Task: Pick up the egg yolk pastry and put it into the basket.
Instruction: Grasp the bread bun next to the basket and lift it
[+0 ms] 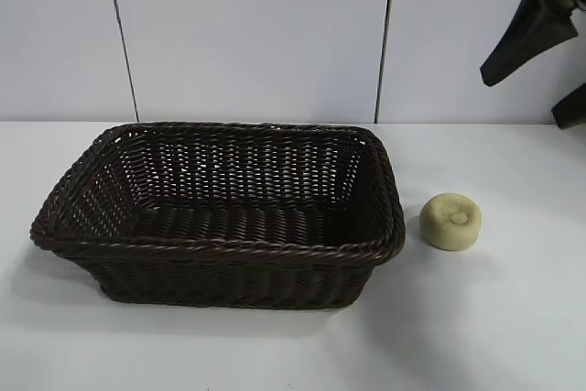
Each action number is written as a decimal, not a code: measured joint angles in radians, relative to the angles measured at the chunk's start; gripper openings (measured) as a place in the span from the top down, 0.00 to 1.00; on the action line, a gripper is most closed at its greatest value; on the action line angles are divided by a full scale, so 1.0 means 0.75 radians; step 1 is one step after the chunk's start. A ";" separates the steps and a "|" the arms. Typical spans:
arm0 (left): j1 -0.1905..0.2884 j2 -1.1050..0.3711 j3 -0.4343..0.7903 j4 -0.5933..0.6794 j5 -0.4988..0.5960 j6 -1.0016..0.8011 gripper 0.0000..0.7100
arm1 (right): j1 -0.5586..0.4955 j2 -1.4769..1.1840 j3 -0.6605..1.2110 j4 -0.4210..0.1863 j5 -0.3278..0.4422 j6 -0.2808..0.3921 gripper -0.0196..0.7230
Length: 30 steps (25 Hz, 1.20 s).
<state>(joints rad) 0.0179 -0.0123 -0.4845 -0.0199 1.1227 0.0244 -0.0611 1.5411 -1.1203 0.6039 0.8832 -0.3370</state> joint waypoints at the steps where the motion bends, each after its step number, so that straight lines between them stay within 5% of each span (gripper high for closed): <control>1: 0.000 0.000 0.000 0.000 0.000 0.000 0.20 | 0.000 0.040 -0.033 -0.007 0.017 0.009 0.21; 12: 0.000 0.000 0.000 0.000 0.000 0.000 0.20 | 0.000 0.364 -0.160 -0.008 0.064 0.069 0.21; 23: 0.000 0.000 0.000 0.000 0.000 0.000 0.20 | 0.110 0.525 -0.160 0.009 -0.120 0.115 0.21; 30: 0.000 0.000 0.000 0.000 0.000 0.000 0.20 | 0.133 0.554 -0.177 -0.091 -0.122 0.235 0.21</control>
<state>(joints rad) 0.0179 -0.0123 -0.4845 -0.0199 1.1227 0.0244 0.0390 1.9563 -1.2528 0.5355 0.7920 -0.1608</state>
